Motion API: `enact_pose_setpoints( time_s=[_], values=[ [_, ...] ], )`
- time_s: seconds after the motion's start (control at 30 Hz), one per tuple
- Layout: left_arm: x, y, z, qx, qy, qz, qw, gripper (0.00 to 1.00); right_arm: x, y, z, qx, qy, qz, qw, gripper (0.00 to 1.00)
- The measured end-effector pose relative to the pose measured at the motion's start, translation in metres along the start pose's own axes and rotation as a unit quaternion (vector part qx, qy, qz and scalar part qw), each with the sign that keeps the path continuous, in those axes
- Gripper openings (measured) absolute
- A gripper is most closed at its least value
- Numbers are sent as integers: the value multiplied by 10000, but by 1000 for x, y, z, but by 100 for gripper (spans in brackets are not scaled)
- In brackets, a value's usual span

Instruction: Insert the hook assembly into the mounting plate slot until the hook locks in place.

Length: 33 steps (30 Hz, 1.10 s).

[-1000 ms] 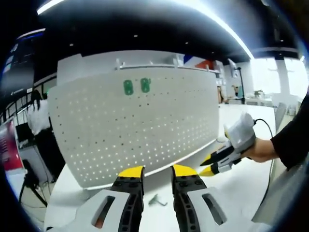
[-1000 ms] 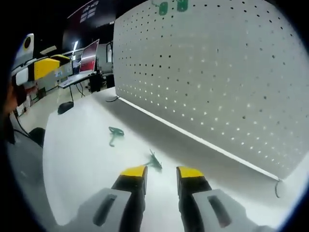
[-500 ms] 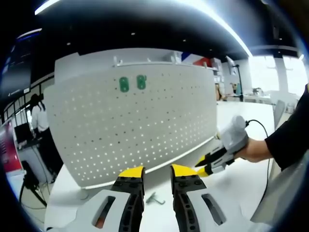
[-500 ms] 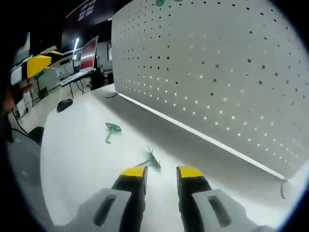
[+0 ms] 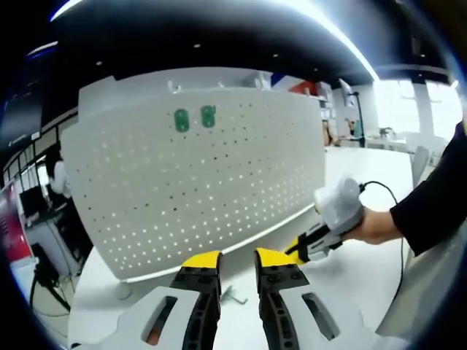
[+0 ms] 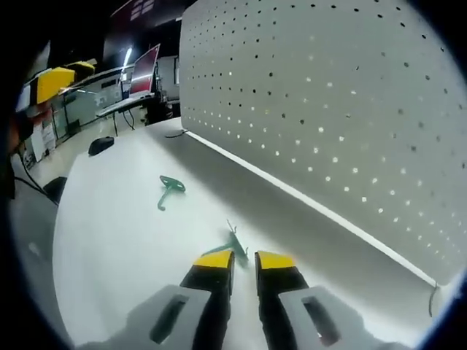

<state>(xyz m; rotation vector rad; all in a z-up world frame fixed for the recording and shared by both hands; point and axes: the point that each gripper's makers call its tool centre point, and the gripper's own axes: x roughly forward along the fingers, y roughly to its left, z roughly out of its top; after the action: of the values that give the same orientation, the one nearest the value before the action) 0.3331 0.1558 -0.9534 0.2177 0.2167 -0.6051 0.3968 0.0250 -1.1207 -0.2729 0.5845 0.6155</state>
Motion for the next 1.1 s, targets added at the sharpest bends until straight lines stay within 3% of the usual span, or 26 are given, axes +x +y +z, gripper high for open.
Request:
enact_pose_setpoints(
  time_s=[0.5, 0.83, 1.1],
  values=[
    [2, -3, -4, 38, 112, -30, 9999, 17, 4, 2, -4, -420, 56, 61, 9991, 1],
    [4, -13, -4, 93, 98, -191, 9997, 16, -19, 7, 11, -669, -13, 78, 9977, 1],
    [8, -35, -9, 335, 143, -606, 9975, 15, -37, 22, 23, -755, 9, 267, 9968, 1]
  ],
)
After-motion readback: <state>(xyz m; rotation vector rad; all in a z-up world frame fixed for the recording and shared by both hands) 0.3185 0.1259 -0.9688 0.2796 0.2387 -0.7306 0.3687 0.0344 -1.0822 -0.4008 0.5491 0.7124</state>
